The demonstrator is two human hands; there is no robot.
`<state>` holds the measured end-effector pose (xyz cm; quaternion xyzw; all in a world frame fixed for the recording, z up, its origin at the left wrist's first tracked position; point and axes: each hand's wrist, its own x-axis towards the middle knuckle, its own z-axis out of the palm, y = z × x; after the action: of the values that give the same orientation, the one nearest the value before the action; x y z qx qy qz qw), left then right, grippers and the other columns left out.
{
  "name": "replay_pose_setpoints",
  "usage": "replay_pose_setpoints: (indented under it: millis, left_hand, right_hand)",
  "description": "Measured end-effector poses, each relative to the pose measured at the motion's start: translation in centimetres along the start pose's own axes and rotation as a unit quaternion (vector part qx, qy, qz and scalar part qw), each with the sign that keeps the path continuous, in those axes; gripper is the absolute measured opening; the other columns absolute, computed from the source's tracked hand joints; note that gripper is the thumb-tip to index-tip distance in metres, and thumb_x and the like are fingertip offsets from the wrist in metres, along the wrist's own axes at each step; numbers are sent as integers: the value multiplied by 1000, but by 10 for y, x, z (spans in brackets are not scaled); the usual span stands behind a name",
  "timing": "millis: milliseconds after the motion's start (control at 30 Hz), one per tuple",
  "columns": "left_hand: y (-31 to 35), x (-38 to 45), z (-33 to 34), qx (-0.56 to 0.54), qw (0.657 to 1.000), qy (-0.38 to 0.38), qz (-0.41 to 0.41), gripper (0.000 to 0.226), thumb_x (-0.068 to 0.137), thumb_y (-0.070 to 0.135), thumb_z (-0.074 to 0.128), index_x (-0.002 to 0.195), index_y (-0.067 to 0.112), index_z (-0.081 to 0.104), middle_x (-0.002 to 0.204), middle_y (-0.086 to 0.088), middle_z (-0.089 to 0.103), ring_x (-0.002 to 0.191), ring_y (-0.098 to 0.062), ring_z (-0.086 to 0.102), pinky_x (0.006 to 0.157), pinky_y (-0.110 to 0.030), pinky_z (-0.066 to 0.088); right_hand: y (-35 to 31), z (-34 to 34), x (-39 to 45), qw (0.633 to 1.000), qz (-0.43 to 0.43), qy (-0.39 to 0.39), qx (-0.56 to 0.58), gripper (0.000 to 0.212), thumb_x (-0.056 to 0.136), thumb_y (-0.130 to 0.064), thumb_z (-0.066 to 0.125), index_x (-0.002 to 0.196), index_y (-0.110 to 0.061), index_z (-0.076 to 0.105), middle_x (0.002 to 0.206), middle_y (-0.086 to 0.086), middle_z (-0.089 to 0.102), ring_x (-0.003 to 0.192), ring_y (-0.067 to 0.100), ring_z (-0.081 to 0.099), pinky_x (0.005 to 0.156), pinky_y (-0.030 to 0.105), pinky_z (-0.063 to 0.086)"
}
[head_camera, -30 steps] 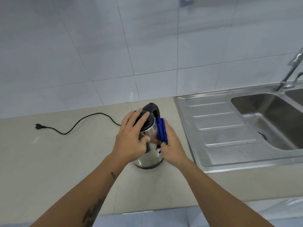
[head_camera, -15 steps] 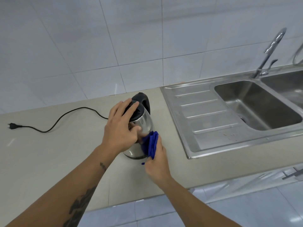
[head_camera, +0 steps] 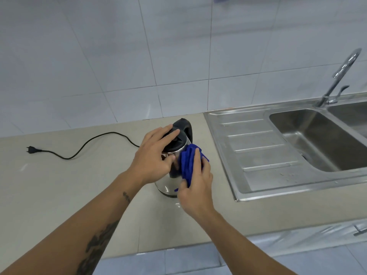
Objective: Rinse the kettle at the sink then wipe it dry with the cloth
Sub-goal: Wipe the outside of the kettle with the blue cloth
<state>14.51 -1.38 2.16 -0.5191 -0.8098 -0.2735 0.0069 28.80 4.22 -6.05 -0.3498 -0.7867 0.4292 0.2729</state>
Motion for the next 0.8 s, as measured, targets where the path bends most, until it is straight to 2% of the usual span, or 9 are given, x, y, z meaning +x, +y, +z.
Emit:
replay_pose_setpoints:
  millis: [33, 100, 167, 233, 300, 400, 533, 700, 800]
  left_hand:
    - [-3, 1, -4, -8, 1000, -13, 3, 72, 85, 16, 67, 150, 33, 41, 158, 18, 31, 145, -13, 24, 116, -28, 23]
    - [-4, 3, -10, -19, 1000, -24, 0, 71, 85, 10, 67, 149, 30, 44, 158, 16, 33, 144, -14, 26, 118, -28, 22]
    - [-3, 4, -10, -24, 1000, -18, -6, 71, 84, 8, 68, 147, 31, 46, 157, 17, 35, 142, -14, 28, 118, -31, 25]
    - [-2, 4, -9, -25, 1000, -8, -15, 71, 82, 9, 68, 146, 34, 47, 155, 19, 36, 140, -13, 30, 116, -32, 30]
    - [1, 3, -9, -15, 999, -1, -34, 71, 83, 13, 68, 145, 39, 46, 154, 24, 36, 139, -10, 29, 110, -30, 34]
    - [11, 3, -8, 6, 998, 11, -59, 68, 84, 21, 67, 144, 45, 44, 152, 29, 34, 138, -5, 26, 101, -21, 31]
    - [26, 2, 1, 16, 995, 37, -89, 65, 86, 26, 65, 144, 45, 44, 153, 29, 33, 139, -5, 24, 102, -23, 33]
    - [41, 5, 12, 37, 990, 55, -125, 62, 89, 34, 60, 147, 42, 40, 157, 24, 29, 141, -9, 23, 101, -33, 40]
    - [48, 10, 16, 54, 987, 63, -137, 62, 89, 34, 57, 148, 41, 39, 158, 21, 29, 140, -13, 24, 98, -34, 42]
  right_hand:
    - [-1, 4, -7, 998, -31, 9, -46, 98, 86, -5, 57, 165, -24, 4, 165, 3, 10, 131, 25, 31, 103, 26, 36]
    - [6, 14, -19, 989, -65, 15, -129, 99, 85, -11, 59, 164, -19, 0, 166, 16, 5, 136, 31, 30, 106, 32, 41]
    - [15, 21, -21, 987, -19, -10, -158, 104, 85, -13, 61, 162, -16, -9, 165, 21, 5, 137, 37, 32, 111, 41, 44]
    - [9, 19, -11, 989, 61, -36, -127, 106, 86, -10, 61, 161, -12, -13, 162, 22, 7, 134, 39, 35, 113, 43, 40]
    - [-5, 12, 2, 990, 95, -42, -91, 106, 85, -4, 61, 162, -13, -11, 160, 19, 10, 129, 38, 35, 109, 41, 40]
    - [-18, 7, 8, 995, 59, -12, -81, 109, 83, -2, 62, 163, -19, -10, 161, 13, 5, 130, 34, 28, 107, 43, 44]
    - [-4, 19, -8, 987, 14, 24, -159, 108, 81, -5, 64, 162, -13, -8, 163, 23, 7, 132, 37, 32, 106, 42, 48]
    - [7, 15, 6, 982, 162, -55, -84, 109, 87, -8, 63, 160, -8, -18, 161, 22, 13, 140, 40, 30, 117, 43, 34]
    - [-7, 9, 17, 989, 138, -23, -55, 115, 84, -6, 68, 161, -16, -16, 161, 17, 10, 136, 38, 29, 108, 43, 43]
